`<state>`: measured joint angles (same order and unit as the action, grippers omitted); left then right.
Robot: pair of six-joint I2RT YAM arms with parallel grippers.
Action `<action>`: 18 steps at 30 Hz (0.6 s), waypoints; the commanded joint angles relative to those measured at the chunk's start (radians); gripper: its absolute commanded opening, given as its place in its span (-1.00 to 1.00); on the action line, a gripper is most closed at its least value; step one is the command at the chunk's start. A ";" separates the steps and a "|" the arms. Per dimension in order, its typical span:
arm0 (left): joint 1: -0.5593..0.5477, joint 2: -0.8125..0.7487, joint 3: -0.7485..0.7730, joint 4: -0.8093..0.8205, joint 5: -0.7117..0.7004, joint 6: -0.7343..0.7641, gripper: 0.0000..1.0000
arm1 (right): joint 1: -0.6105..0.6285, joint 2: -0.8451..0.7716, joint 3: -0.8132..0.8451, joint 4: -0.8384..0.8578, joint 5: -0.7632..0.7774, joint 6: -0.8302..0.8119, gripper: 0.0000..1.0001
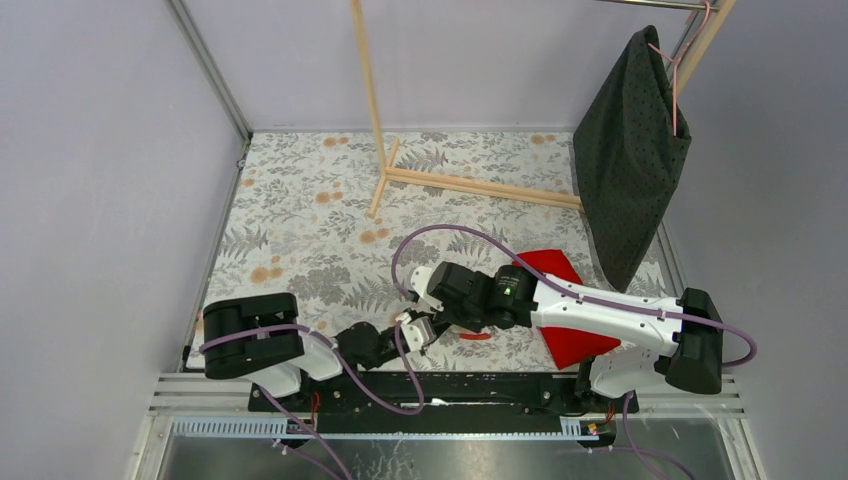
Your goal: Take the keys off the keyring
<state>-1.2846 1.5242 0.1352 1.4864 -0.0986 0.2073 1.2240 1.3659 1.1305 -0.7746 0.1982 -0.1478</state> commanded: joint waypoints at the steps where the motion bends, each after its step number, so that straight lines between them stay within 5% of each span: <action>1: 0.007 0.008 0.032 0.099 0.019 -0.016 -1.00 | 0.009 -0.038 0.041 -0.004 0.027 0.018 -1.00; 18: 0.005 -0.214 -0.042 -0.015 -0.018 0.004 -1.00 | -0.072 -0.051 -0.079 -0.004 0.080 0.118 -1.00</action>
<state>-1.2812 1.3708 0.1051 1.4387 -0.1207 0.2073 1.1885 1.3216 1.0878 -0.7734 0.2447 -0.0479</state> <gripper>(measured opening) 0.008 0.097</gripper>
